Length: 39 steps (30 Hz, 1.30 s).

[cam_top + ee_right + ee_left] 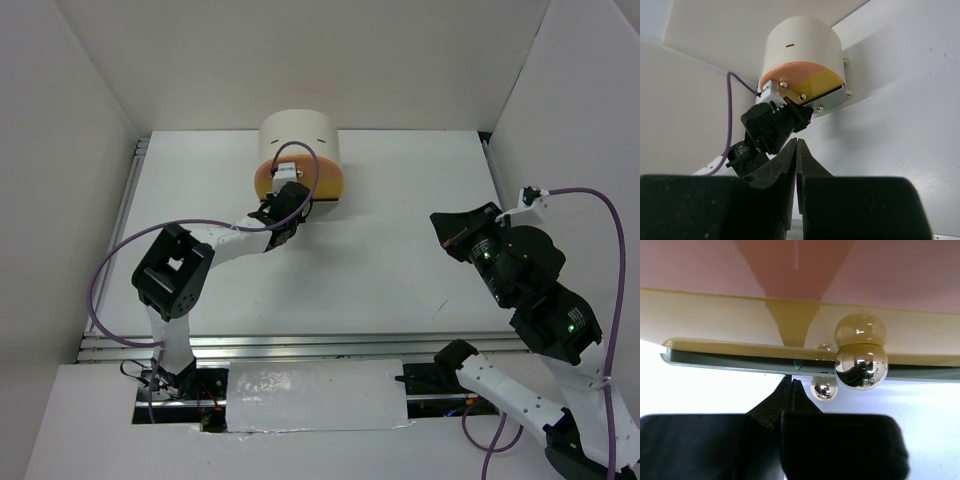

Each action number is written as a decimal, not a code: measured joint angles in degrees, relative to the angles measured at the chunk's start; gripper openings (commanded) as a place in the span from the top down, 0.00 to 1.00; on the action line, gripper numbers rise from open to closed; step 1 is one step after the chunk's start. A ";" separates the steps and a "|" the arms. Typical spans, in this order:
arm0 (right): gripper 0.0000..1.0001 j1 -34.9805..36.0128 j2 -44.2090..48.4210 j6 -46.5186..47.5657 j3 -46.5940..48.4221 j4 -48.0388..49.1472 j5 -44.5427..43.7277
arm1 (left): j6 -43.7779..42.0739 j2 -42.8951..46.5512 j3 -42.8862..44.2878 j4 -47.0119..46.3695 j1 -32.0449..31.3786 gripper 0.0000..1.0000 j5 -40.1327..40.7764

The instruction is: Organize the makeup

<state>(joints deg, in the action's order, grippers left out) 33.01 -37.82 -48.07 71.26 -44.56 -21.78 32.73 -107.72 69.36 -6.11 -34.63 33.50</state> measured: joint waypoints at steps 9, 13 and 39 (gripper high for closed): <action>0.91 0.00 -0.11 0.15 -0.02 0.90 0.20 | -4.55 -0.11 -0.79 -3.28 0.24 1.00 0.13; 0.91 0.00 -0.11 0.15 -0.02 0.87 0.17 | -5.79 -0.24 -0.74 -3.78 0.70 1.00 0.04; 0.90 0.00 -0.28 0.15 -0.02 1.27 1.75 | -2.29 1.90 -1.55 -2.78 1.14 0.49 -2.32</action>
<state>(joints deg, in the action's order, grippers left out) 33.01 -38.11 -47.92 71.24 -43.29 -20.03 30.44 -105.82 67.81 -8.88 -33.50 31.18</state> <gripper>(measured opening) 0.098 0.452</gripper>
